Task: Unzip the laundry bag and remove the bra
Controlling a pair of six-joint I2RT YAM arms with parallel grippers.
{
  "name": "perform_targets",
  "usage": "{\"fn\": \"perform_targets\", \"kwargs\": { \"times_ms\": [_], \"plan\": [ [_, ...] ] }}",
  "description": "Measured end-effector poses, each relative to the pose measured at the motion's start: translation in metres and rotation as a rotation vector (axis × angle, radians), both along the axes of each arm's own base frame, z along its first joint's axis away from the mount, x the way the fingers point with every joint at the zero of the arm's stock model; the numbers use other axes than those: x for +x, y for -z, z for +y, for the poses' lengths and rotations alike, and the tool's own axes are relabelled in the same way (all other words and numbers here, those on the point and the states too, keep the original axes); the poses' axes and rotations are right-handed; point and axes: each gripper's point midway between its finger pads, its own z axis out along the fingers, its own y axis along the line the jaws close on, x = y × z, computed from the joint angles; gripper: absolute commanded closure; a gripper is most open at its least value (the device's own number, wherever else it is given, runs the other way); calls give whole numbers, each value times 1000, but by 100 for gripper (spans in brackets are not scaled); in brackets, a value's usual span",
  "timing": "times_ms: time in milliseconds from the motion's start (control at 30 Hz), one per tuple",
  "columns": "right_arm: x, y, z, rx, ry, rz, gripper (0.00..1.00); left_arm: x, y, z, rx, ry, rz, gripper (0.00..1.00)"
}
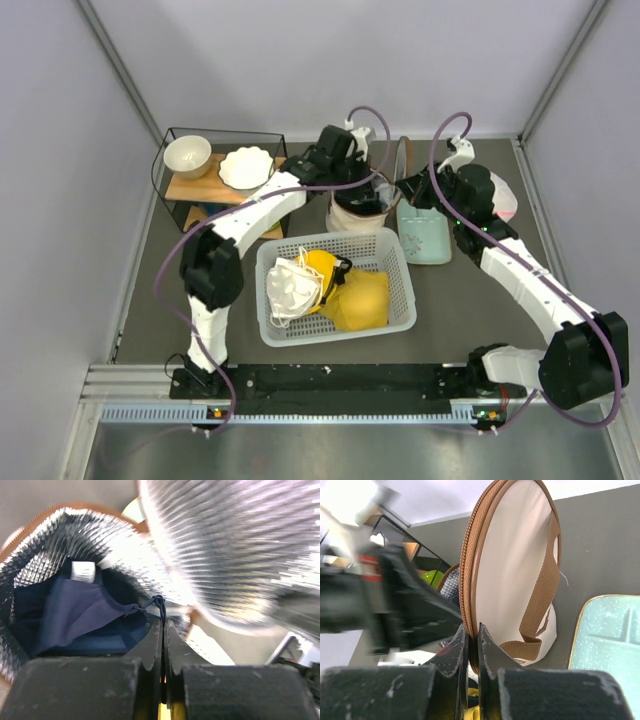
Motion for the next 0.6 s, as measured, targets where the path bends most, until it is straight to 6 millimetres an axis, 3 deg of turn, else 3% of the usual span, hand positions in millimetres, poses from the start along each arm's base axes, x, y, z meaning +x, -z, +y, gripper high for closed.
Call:
{"fn": "perform_targets", "kwargs": {
  "times_ms": [133,233,600],
  "plan": [
    [1,1,-2,-1,13,6,100,-17,-82,2,-128,44,-99,100],
    [0,2,-3,-3,18,11,100,-28,-127,4,-203,63,-154,100],
    [-5,-6,-7,3,31,1,100,-58,-204,21,-322,66,-239,100]
  ]
}}
